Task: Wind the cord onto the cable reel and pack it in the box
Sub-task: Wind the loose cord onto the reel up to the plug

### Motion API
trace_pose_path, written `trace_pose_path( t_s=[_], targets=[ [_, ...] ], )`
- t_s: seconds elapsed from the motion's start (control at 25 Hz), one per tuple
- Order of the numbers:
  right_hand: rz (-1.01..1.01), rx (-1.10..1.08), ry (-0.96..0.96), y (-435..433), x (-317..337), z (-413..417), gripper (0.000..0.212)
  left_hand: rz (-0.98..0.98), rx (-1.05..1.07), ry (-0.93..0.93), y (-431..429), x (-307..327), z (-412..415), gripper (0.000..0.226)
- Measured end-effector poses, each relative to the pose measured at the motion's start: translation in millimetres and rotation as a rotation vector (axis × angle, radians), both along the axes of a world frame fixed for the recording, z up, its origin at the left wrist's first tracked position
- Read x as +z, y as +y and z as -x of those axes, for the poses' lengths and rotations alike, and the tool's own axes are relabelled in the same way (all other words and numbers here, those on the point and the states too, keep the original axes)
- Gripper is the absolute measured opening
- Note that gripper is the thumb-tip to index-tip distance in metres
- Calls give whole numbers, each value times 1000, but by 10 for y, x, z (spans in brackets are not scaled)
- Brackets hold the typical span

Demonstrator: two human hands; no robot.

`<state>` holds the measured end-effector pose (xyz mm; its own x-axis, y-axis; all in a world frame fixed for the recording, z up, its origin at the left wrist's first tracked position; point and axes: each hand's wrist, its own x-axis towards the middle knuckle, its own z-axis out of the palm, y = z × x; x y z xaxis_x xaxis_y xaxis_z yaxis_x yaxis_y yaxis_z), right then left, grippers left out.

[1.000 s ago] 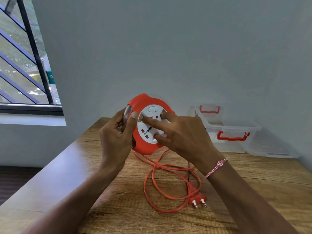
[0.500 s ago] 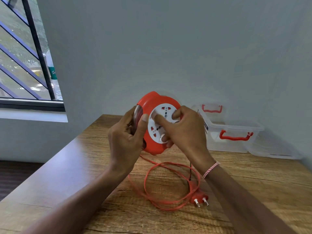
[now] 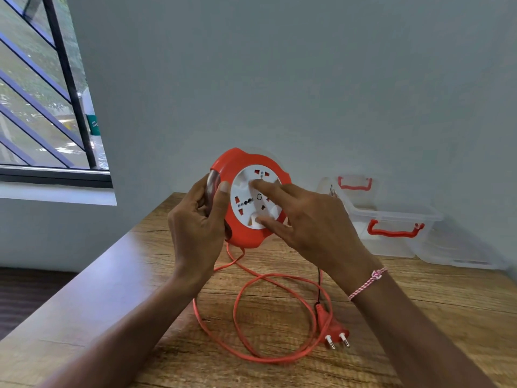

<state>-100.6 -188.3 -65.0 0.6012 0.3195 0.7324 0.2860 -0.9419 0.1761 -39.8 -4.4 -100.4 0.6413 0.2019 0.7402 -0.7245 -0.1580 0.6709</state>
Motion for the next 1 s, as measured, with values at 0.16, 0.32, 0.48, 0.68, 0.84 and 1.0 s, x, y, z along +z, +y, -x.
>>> trace_pose_path(
  t_s=[0.16,0.32,0.48,0.68,0.84,1.0],
  targets=[
    [123,-3,-155,21,-46,-35,68,-27,-17,-25,-12,-4,25,34],
    [65,-6,-152,60,-58,-5,61,-63,4,-61,-28,-17,19,41],
    [13,-6,-157,60,-65,15,61,-82,-8,-92,-43,-41,35,39],
    [-416,-29,-7,180,-95,20,67,-154,70,-197,-58,-47,56,30],
    [-1112,84,282,320,-28,23,52,-157,75,-200,-80,-57,70,41],
    [-1643,330,541,292,31,68,43,-145,88,-187,-83,-55,67,45]
  ],
)
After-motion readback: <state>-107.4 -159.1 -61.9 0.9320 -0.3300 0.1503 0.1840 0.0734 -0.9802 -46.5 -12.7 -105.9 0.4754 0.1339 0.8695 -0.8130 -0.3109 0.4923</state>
